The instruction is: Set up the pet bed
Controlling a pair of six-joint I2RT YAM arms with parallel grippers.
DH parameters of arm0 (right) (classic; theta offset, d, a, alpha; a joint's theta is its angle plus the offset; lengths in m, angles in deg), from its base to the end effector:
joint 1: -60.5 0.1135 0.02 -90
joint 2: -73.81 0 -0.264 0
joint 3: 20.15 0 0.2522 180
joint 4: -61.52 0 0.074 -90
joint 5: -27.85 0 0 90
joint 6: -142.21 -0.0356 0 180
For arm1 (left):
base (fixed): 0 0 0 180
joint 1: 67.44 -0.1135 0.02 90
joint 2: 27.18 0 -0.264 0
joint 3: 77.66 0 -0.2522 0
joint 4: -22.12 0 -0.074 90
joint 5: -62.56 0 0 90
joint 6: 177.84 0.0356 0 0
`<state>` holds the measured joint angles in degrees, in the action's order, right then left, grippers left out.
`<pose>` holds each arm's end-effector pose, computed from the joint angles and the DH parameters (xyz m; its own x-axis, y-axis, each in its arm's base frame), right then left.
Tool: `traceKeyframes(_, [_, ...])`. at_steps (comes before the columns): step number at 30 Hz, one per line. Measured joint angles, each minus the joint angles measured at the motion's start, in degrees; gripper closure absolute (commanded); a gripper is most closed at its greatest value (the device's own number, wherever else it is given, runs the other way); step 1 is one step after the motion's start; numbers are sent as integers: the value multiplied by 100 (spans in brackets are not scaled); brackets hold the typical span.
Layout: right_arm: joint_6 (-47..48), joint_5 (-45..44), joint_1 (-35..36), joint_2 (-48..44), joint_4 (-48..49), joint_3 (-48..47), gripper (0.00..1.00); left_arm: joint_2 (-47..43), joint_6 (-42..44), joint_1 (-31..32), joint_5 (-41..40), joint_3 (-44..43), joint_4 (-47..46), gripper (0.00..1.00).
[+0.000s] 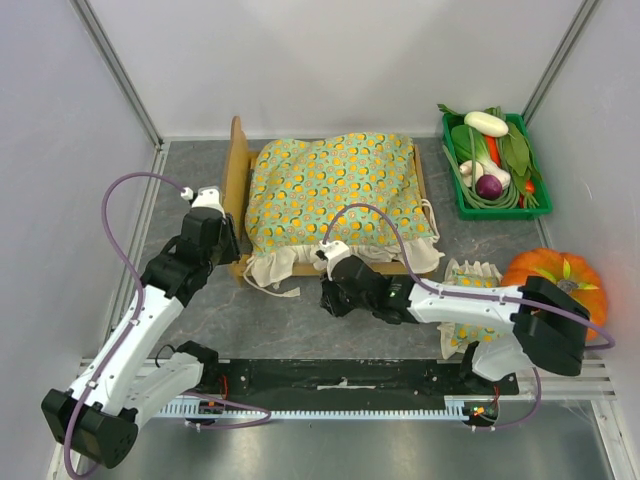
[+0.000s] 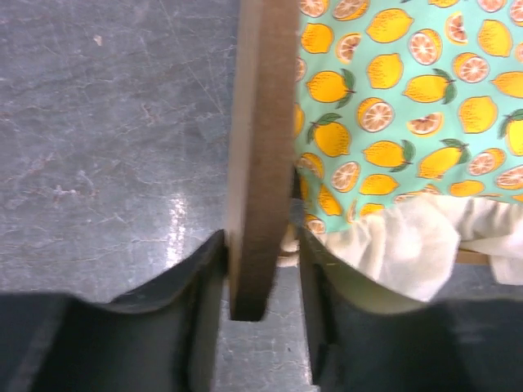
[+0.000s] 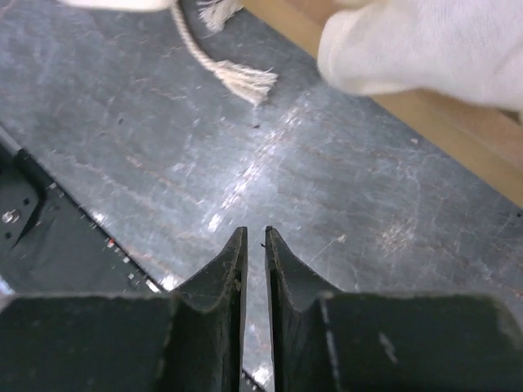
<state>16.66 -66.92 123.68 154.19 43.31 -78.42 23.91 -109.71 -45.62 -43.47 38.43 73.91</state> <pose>0.1348 0.2602 0.2080 -0.7380 -0.1755 -0.6516 -0.5306 0.7476 0.3995 0.1747 -0.0594 0.3068 -0.6007 -0.1452 -0.7862 -0.0709 0.9892 -0.1284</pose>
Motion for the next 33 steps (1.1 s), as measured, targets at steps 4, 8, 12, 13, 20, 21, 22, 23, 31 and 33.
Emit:
traceKeyframes(4, [24, -503, -28, 608, 15, -310, 87, -33, 63, -52, 0, 61, -11, 93])
traceKeyframes(8, [238, -946, -258, 1283, 76, -758, 86, -116, 186, -46, -11, 125, -55, 98])
traceKeyframes(12, [643, -890, -603, 1700, 125, -1187, 84, -133, 184, -46, -52, 157, -101, 98])
traceKeyframes(13, [737, -796, -649, 1790, 142, -1296, 83, -131, 170, -46, -85, 157, -105, 98])
traceKeyframes(20, [1143, -256, -835, 2439, 352, -2013, 60, -125, -157, -48, -367, 170, -90, 98])
traceKeyframes(21, [1132, -160, -841, 2468, 420, -2031, 53, -120, -195, -48, -391, 175, -92, 98])
traceKeyframes(22, [1084, -92, -846, 2470, 474, -2031, 50, -111, -240, -48, -428, 175, -90, 98])
traceKeyframes(23, [1012, -24, -846, 2470, 503, -2031, 47, -107, -264, -48, -444, 175, -92, 98])
traceKeyframes(31, [24, -271, -516, 2498, 1084, -1794, 36, -9, -361, -46, -514, 166, -125, 98])
traceKeyframes(33, [-216, -420, -350, 2575, 1224, -1794, 35, -11, -372, -44, -518, 166, -125, 98])
